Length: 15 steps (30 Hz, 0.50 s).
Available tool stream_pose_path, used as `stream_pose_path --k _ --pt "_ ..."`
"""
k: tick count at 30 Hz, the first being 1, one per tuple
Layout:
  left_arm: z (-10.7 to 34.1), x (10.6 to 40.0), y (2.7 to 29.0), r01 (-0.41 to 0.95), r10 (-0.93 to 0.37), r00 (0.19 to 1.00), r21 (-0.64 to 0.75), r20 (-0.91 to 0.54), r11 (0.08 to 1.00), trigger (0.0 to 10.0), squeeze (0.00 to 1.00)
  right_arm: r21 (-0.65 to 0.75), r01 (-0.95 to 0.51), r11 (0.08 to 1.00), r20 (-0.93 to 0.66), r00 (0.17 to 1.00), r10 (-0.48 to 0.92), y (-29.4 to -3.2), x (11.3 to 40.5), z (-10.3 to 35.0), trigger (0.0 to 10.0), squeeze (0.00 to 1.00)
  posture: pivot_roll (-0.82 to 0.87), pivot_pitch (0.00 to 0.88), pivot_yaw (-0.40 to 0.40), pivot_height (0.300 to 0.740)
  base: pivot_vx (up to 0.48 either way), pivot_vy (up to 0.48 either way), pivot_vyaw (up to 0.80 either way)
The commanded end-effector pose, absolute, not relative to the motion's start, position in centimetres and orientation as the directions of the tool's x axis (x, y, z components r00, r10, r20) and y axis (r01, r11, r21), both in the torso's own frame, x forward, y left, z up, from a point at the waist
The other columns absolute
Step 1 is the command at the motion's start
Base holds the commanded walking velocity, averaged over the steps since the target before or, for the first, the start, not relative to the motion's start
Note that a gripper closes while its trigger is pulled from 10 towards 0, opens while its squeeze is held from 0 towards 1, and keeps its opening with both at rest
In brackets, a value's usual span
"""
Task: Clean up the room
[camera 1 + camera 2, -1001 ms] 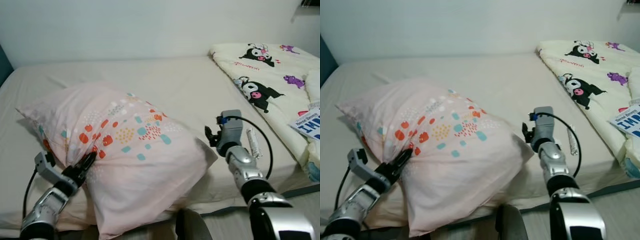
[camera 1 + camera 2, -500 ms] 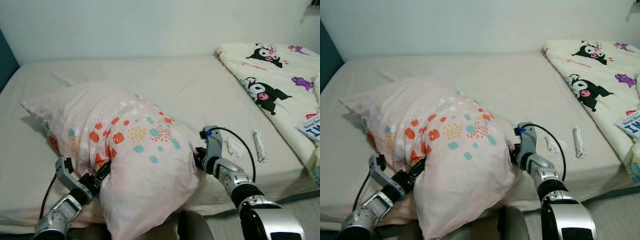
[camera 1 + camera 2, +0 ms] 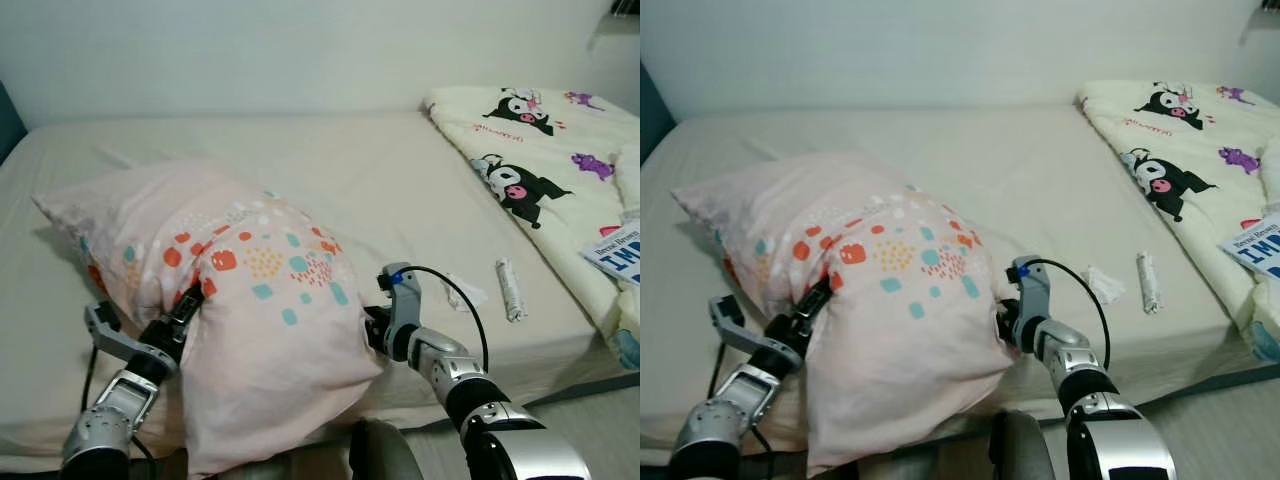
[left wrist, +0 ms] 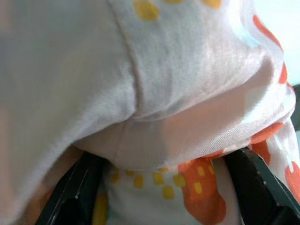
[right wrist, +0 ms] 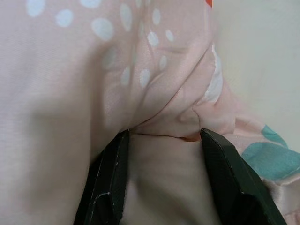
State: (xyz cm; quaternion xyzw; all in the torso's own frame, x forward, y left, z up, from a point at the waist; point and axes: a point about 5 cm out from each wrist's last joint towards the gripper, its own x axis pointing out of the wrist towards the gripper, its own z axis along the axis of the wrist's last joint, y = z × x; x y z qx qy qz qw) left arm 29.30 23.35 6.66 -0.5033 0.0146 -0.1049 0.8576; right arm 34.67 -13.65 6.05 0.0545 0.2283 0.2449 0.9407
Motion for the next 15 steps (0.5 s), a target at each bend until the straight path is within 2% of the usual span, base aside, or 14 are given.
stream_pose_path --k 1,4,5,6,7,8,15 --pt "7.2 29.1 23.1 0.226 -0.246 0.962 -0.840 0.115 0.493 10.0 0.00 0.241 -0.476 0.846 -0.451 0.717 0.532 -12.7 33.5 4.6 10.0 0.00 0.01 0.103 -0.116 0.561 0.000 0.000 0.00" --pt "7.2 28.8 22.2 0.274 -0.315 0.942 -0.813 0.119 0.513 10.0 0.00 0.238 -0.479 0.845 -0.454 0.714 0.533 -12.6 33.4 4.5 10.0 0.00 0.02 0.100 -0.117 0.561 0.000 0.000 0.00" --pt "7.1 28.4 21.0 0.320 -0.388 0.916 -0.776 0.107 0.544 9.2 0.00 0.236 -0.482 0.843 -0.456 0.712 0.535 -12.5 33.4 4.4 10.0 0.00 0.02 0.099 -0.118 0.561 0.000 0.000 0.00" --pt "7.1 28.4 21.0 0.320 -0.388 0.916 -0.776 0.107 0.544 9.2 0.00 0.236 -0.482 0.843 -0.456 0.712 0.535 -12.5 33.4 4.4 10.0 0.00 0.02 0.099 -0.118 0.561 0.000 0.000 0.00" --pt "7.2 28.2 19.9 0.360 -0.445 0.890 -0.743 0.093 0.564 2.7 0.00 0.235 -0.485 0.842 -0.456 0.711 0.536 -12.4 33.4 4.4 10.0 0.00 0.02 0.098 -0.117 0.561 0.000 0.000 0.00" --pt "7.3 28.1 19.0 0.388 -0.476 0.874 -0.724 0.094 0.570 0.0 0.00 0.233 -0.487 0.842 -0.454 0.712 0.536 -12.4 33.5 4.5 10.0 0.00 0.02 0.099 -0.117 0.561 0.000 0.000 0.00" --pt "8.7 28.8 17.6 0.412 -0.463 0.879 -0.672 0.114 0.616 0.0 0.00 0.220 -0.493 0.842 -0.444 0.718 0.536 -12.3 33.7 4.8 10.0 0.00 0.02 0.101 -0.120 0.561 0.000 0.000 0.00"
